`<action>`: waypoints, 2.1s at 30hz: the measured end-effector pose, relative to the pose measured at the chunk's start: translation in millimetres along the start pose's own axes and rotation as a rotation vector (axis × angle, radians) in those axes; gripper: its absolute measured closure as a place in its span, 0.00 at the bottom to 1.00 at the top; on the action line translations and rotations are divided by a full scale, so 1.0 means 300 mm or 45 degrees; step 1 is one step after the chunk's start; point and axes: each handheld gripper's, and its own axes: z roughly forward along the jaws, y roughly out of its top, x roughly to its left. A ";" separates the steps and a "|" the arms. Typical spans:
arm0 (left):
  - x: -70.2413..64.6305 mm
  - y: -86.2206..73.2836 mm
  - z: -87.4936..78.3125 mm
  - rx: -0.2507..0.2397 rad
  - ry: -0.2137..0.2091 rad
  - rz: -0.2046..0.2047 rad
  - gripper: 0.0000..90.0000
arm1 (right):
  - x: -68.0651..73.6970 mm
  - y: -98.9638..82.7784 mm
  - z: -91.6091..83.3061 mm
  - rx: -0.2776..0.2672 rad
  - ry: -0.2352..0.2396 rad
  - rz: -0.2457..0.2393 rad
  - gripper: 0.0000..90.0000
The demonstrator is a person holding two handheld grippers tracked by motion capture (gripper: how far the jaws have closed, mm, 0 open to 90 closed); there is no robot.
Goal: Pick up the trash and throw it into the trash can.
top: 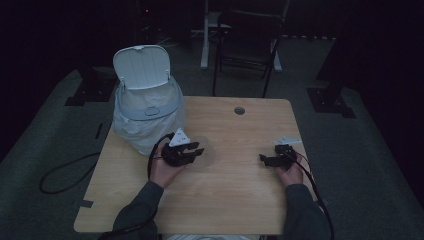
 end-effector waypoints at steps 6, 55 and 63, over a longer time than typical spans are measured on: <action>0.037 0.016 0.004 0.001 0.027 0.000 0.71 | 0.000 0.000 0.000 0.000 0.000 0.000 0.15; 0.075 -0.032 0.090 0.142 0.019 -0.028 0.93 | 0.000 0.000 0.000 0.000 0.000 0.000 0.15; 0.077 -0.018 0.070 0.120 0.019 -0.035 0.93 | 0.000 0.000 0.000 0.000 0.000 0.000 0.15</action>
